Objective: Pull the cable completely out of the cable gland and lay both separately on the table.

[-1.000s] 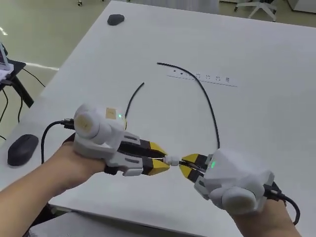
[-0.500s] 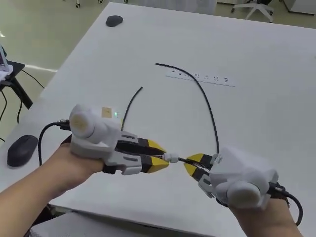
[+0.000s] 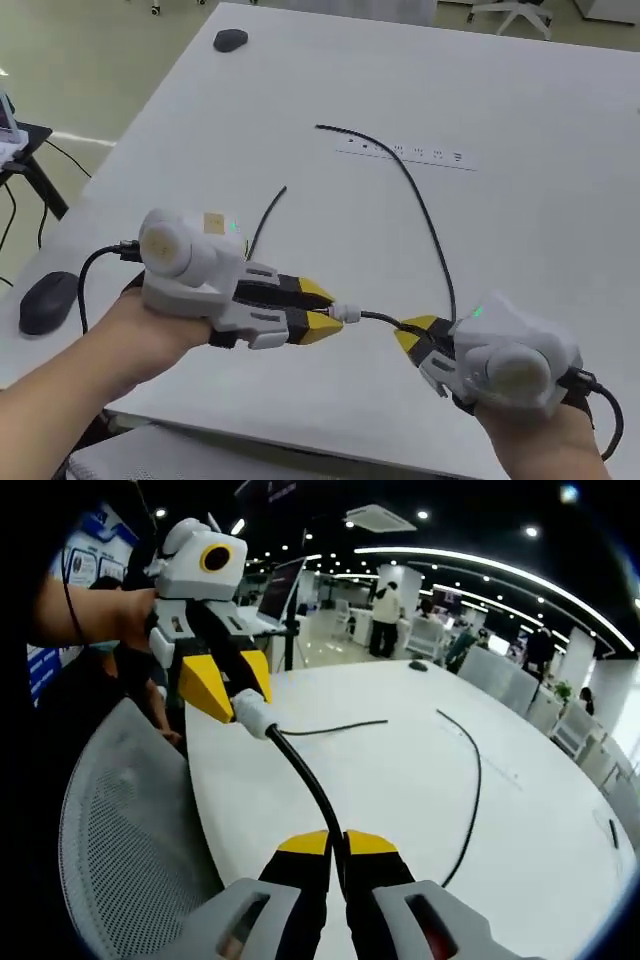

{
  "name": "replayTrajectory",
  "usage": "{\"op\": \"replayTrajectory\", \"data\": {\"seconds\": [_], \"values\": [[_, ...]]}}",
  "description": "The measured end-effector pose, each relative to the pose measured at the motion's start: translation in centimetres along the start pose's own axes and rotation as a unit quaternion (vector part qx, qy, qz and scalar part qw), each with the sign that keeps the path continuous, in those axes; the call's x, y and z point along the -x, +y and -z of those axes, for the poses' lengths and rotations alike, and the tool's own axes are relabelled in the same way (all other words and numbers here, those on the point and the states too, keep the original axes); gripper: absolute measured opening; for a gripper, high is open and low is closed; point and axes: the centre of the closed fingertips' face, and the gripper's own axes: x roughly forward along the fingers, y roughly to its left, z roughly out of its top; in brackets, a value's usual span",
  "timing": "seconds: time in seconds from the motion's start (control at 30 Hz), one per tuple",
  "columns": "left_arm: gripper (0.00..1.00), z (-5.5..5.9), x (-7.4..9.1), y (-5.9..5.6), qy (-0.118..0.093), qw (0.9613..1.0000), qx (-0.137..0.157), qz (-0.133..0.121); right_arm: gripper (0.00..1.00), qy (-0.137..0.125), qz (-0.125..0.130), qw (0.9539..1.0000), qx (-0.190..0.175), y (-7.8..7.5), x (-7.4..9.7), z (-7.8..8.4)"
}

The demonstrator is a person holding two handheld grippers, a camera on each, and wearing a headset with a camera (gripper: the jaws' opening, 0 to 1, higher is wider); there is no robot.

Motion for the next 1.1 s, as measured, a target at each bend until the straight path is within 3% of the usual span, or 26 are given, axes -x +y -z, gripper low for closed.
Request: {"op": "replayTrajectory", "data": {"seconds": [0.13,0.27,0.33,0.53,0.9,1.0,1.1], "values": [[0.15,-0.1,0.0,-0.2,-0.002,1.0000,-0.001,0.000,0.00,0.011,0.015,0.9990,-0.042,-0.9,0.0,1.4],[0.15,0.0,-0.2,-0.5,0.000,1.0000,-0.005,0.000,0.00,0.037,0.017,0.9936,-0.105,-1.1,-0.1,3.3],[0.15,0.1,-0.4,-0.6,0.002,1.0000,-0.008,-0.001,0.00,0.034,0.019,0.9924,-0.117,-1.2,-0.1,3.3],[0.15,0.3,-0.5,-0.6,0.006,1.0000,-0.006,0.000,0.00,0.037,0.019,0.9922,-0.117,-1.1,-0.2,3.5],[0.15,0.3,-0.1,0.2,0.008,0.9999,0.005,-0.008,0.03,0.027,0.017,0.9959,-0.085,-1.3,0.7,2.7],[0.15,0.4,-0.1,0.3,0.011,0.9999,0.008,-0.010,0.06,0.012,0.018,0.9961,-0.085,-1.2,1.2,1.9],[0.15,0.4,-0.2,0.3,0.012,0.9999,0.006,-0.011,0.11,0.005,0.017,0.9979,-0.062,-0.9,1.7,0.9]]}}
